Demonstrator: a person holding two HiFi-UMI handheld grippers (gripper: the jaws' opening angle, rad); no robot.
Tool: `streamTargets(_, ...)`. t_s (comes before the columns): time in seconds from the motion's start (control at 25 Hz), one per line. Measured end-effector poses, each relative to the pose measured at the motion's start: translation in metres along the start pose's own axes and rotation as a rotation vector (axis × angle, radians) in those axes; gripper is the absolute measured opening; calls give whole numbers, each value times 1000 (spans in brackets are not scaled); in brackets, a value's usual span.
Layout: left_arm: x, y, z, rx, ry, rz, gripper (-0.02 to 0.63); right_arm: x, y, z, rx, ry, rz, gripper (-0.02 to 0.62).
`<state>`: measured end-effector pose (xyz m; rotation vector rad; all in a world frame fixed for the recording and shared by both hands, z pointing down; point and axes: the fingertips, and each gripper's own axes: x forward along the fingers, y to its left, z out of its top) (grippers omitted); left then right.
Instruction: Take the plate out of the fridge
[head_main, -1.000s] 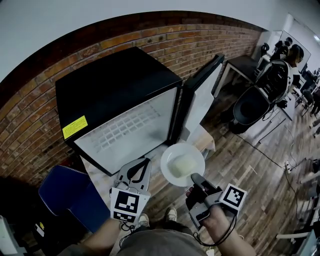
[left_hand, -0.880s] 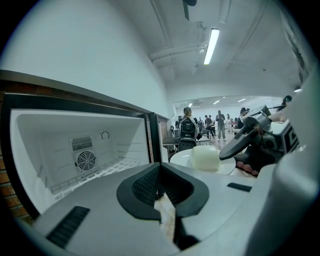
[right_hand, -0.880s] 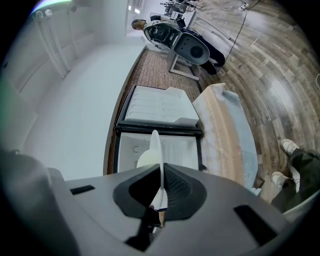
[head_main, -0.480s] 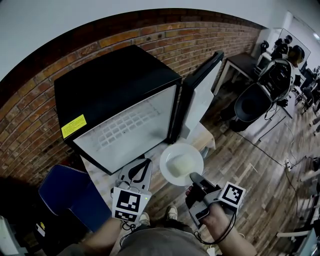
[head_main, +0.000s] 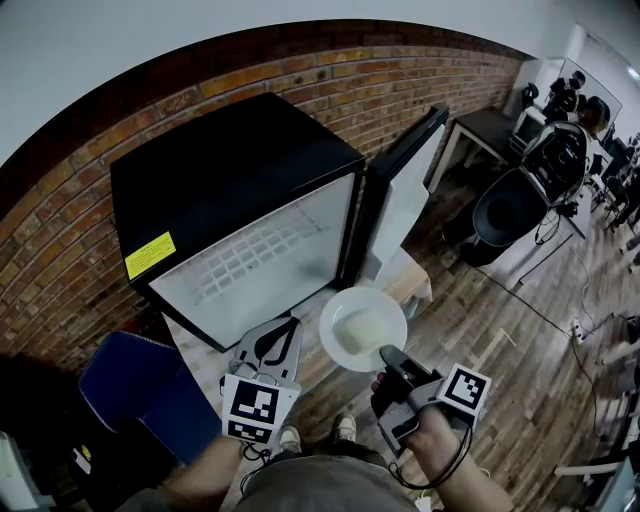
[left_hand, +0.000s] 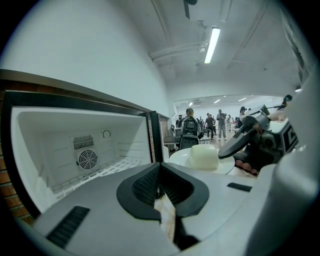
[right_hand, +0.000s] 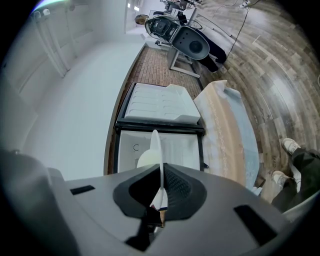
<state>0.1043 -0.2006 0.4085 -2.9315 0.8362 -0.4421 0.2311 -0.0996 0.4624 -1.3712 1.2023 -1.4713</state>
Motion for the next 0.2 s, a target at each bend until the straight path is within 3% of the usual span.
streamTargets(0.2, 0, 0, 2, 1, -3, -1, 18, 0, 1, 0, 4, -2, 2, 31)
